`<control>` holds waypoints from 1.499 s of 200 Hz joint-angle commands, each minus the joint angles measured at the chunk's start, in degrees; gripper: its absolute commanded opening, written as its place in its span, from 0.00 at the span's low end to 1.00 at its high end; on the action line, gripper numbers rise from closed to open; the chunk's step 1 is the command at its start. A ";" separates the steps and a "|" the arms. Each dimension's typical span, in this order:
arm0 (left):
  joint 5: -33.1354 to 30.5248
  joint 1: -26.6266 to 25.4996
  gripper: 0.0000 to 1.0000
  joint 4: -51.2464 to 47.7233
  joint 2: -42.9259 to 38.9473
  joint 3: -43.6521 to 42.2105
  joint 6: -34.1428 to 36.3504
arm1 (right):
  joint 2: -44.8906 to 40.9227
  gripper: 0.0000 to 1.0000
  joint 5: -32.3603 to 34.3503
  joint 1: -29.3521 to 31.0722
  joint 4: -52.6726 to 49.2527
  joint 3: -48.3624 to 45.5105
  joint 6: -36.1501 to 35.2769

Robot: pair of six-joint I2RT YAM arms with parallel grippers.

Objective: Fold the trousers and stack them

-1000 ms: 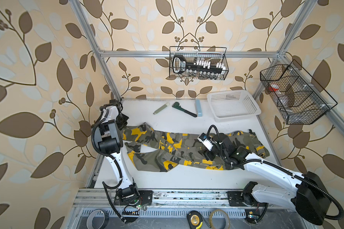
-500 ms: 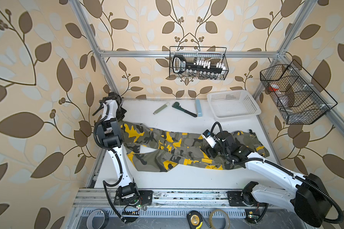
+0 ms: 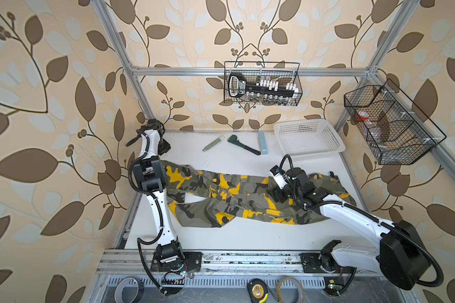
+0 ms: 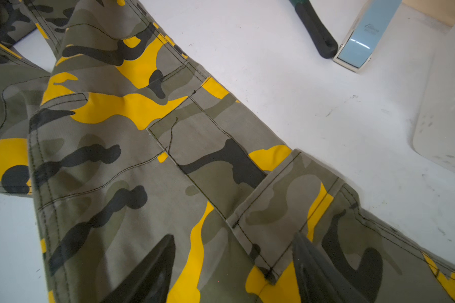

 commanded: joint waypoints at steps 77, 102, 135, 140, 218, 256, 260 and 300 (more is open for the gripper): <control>6.76 -1.36 0.59 3.99 -26.47 -36.54 3.99 | 22.54 0.67 -0.99 5.75 9.44 11.10 7.41; 6.86 -1.16 0.56 8.37 -26.20 -41.87 3.68 | 27.74 0.67 -1.11 5.95 10.43 14.44 10.41; 5.42 -0.92 0.54 10.86 -23.22 -42.14 3.60 | 32.97 0.66 1.60 6.69 7.42 19.23 12.61; 5.10 -0.93 0.53 10.87 -22.61 -42.03 3.77 | 33.49 0.66 2.52 6.93 6.97 19.74 12.70; -1.35 -0.80 0.54 10.96 -18.14 -46.20 5.41 | 41.13 0.66 11.70 7.02 -2.71 26.43 11.92; -2.71 -0.19 0.54 11.09 -19.27 -50.44 5.83 | 42.90 0.62 13.99 5.27 -5.09 28.33 12.87; -2.91 -0.19 0.54 10.93 -19.50 -50.57 5.95 | 42.88 0.61 14.07 5.16 -5.22 28.31 13.13; -3.18 -0.02 0.54 7.10 -20.50 -48.46 7.52 | 42.77 0.64 17.04 3.69 -7.30 29.17 13.46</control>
